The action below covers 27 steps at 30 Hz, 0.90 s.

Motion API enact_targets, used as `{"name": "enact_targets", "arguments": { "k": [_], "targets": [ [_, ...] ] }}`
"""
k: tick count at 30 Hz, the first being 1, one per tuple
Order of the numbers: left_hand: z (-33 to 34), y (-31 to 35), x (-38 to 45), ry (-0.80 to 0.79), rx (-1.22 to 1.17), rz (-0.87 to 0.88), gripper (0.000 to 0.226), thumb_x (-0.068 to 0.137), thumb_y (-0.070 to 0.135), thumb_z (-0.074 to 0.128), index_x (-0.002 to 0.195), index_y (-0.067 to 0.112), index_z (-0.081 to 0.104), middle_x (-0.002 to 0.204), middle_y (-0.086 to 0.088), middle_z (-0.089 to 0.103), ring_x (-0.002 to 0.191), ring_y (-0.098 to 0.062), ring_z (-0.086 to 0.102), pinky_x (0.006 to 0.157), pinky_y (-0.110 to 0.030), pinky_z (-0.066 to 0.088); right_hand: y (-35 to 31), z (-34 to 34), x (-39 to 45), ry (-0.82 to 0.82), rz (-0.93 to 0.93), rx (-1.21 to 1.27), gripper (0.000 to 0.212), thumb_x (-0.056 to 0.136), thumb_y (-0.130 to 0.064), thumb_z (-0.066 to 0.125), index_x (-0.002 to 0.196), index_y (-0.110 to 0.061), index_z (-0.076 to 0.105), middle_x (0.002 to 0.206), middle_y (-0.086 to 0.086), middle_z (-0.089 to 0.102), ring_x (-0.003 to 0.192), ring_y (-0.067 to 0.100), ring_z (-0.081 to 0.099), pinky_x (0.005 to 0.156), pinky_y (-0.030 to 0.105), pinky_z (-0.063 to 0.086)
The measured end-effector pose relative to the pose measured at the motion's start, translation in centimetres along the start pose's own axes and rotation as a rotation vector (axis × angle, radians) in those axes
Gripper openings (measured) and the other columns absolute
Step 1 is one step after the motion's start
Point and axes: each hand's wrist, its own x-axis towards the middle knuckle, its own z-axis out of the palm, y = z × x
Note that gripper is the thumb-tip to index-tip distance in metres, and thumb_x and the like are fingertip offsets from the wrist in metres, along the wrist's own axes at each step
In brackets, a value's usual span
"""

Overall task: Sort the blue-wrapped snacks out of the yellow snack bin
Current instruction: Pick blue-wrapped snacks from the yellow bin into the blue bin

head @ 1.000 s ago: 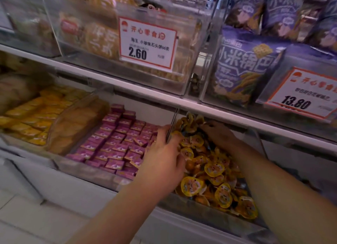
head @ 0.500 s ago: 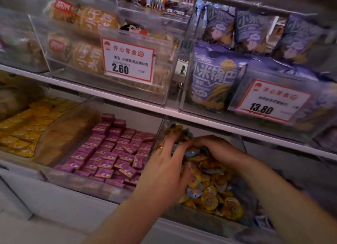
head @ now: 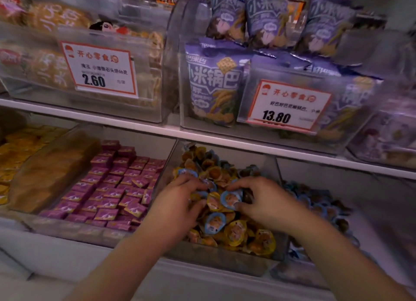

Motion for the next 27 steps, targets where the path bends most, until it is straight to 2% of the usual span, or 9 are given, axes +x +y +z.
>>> {"name": "enact_targets", "arguments": {
  "k": [3, 5, 11, 15, 18, 21, 23, 25, 27],
  "targets": [
    [0.1, 0.4, -0.3, 0.028, 0.119, 0.021, 0.031, 0.083, 0.024, 0.075, 0.114, 0.026, 0.071, 0.121, 0.002, 0.061, 0.109, -0.026, 0.059, 0.091, -0.038, 0.05, -0.3, 0.0, -0.2, 0.047, 0.006, 0.051, 0.027, 0.085, -0.032, 0.075, 0.11, -0.04, 0.068, 0.127, -0.013, 0.063, 0.113, 0.01, 0.06, 0.092, 0.027, 0.052],
    [0.2, 0.6, -0.3, 0.044, 0.17, 0.009, 0.032, 0.082, 0.024, 0.077, 0.113, 0.026, 0.072, 0.12, 0.0, 0.062, 0.107, -0.03, 0.058, 0.09, -0.042, 0.05, -0.5, 0.2, -0.3, 0.086, -0.03, 0.038, 0.019, 0.085, -0.028, 0.075, 0.1, -0.038, 0.067, 0.119, -0.012, 0.065, 0.107, 0.012, 0.062, 0.086, 0.032, 0.054],
    [0.2, 1.1, -0.3, 0.06, 0.179, 0.005, 0.018, 0.079, 0.021, 0.075, 0.094, 0.027, 0.068, 0.103, 0.006, 0.067, 0.093, -0.026, 0.061, 0.076, -0.036, 0.046, -1.1, 1.8, -0.6, 0.041, -0.156, 0.013, 0.036, 0.082, -0.042, 0.075, 0.114, -0.035, 0.059, 0.118, -0.013, 0.055, 0.111, 0.009, 0.052, 0.092, 0.03, 0.046],
    [0.0, 0.9, -0.3, 0.169, -0.047, -0.095, 0.013, 0.085, 0.025, 0.07, 0.085, 0.034, 0.06, 0.084, 0.017, 0.066, 0.082, -0.007, 0.062, 0.064, -0.029, 0.047, -1.1, 1.5, -0.5, 0.124, -0.125, 0.154, 0.027, 0.083, -0.03, 0.077, 0.105, -0.034, 0.063, 0.11, -0.014, 0.058, 0.104, 0.007, 0.057, 0.087, 0.029, 0.05],
    [-0.7, 1.3, -0.1, 0.272, -0.327, -0.177, 0.014, 0.09, 0.03, 0.067, 0.088, 0.039, 0.056, 0.087, 0.02, 0.067, 0.074, -0.003, 0.065, 0.053, -0.021, 0.049, -0.9, -0.1, -0.4, 0.208, -0.043, 0.327, 0.023, 0.08, -0.026, 0.077, 0.092, -0.039, 0.062, 0.1, -0.016, 0.061, 0.087, 0.0, 0.061, 0.069, 0.018, 0.052],
    [-1.2, 1.7, -0.1, 0.326, -0.435, -0.178, 0.012, 0.094, 0.029, 0.062, 0.091, 0.037, 0.053, 0.088, 0.023, 0.065, 0.071, 0.0, 0.064, 0.052, -0.015, 0.046, -0.9, -1.0, -0.9, 0.014, -0.052, 0.203, 0.023, 0.077, -0.024, 0.074, 0.092, -0.038, 0.065, 0.1, -0.016, 0.058, 0.086, 0.002, 0.06, 0.068, 0.019, 0.049],
    [-1.3, 2.0, -0.5, 0.271, -0.331, -0.065, 0.006, 0.097, 0.031, 0.051, 0.097, 0.037, 0.052, 0.082, 0.021, 0.061, 0.062, -0.001, 0.057, 0.048, -0.012, 0.038, -1.3, -0.3, -1.5, -0.124, -0.104, -0.006, 0.028, 0.076, -0.026, 0.07, 0.103, -0.036, 0.068, 0.104, -0.015, 0.054, 0.097, 0.008, 0.057, 0.081, 0.027, 0.05],
    [-1.2, 2.4, -0.9, 0.179, -0.093, 0.124, 0.016, 0.096, 0.035, 0.043, 0.106, 0.034, 0.056, 0.089, 0.022, 0.054, 0.074, 0.0, 0.053, 0.061, -0.012, 0.039, -1.8, 0.9, -1.8, -0.133, -0.171, -0.098, 0.033, 0.079, -0.033, 0.064, 0.112, -0.034, 0.067, 0.107, -0.009, 0.051, 0.104, 0.013, 0.053, 0.089, 0.03, 0.047],
    [-0.7, 2.4, -1.0, 0.05, 0.104, 0.242, 0.025, 0.095, 0.042, 0.042, 0.109, 0.033, 0.06, 0.101, 0.013, 0.053, 0.088, -0.012, 0.055, 0.075, -0.03, 0.047, -2.2, 1.9, -1.9, -0.115, -0.232, -0.067, 0.036, 0.08, -0.047, 0.059, 0.114, -0.035, 0.063, 0.107, -0.009, 0.049, 0.103, 0.011, 0.05, 0.09, 0.028, 0.045]
  ]
}}
